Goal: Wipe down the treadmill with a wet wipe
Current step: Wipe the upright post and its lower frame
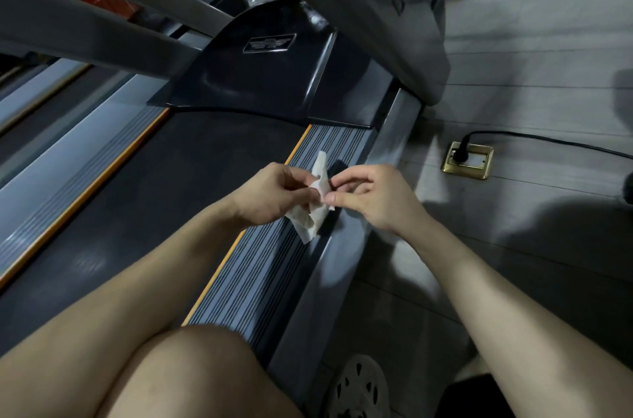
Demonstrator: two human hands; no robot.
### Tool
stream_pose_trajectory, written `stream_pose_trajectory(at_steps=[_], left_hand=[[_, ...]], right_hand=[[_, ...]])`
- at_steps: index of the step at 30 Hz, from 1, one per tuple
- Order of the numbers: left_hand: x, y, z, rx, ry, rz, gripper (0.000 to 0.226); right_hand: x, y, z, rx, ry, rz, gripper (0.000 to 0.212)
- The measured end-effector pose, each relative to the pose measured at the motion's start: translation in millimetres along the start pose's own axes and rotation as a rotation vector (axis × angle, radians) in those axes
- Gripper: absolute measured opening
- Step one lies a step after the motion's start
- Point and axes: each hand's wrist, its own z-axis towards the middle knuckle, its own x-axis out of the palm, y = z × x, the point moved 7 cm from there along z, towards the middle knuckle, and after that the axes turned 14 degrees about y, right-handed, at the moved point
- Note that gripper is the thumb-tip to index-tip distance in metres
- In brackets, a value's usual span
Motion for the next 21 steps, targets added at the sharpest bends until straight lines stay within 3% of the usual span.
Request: stream_pose_trajectory(at_steps=[7,10,14,19,21], left_hand=[[-17,-1,-3,-0.093,-0.259,0.042,0.016],[-31,-2,-8,-0.118,-0.426,0.102,0.017],[-38,0,-11,-0.142,-0.518,0.063,0.018],[-54,34,-21,-0.398,-0.668,0.130,0.020],[-54,49,-27,-0.507,-0.671,0.155,0.021]], right_hand=[[-22,0,-2,0.009,-0.161,-0.093,0.006],[-34,1,-4,0.014,-0.209,0.016,0.012],[-43,0,-5,0.015,-0.238,0.093,0.015],[-41,-39,4,0.250,-0.320,0.041,0.006],[-34,-54,8,0.309,-0.294,0.076,0.016]])
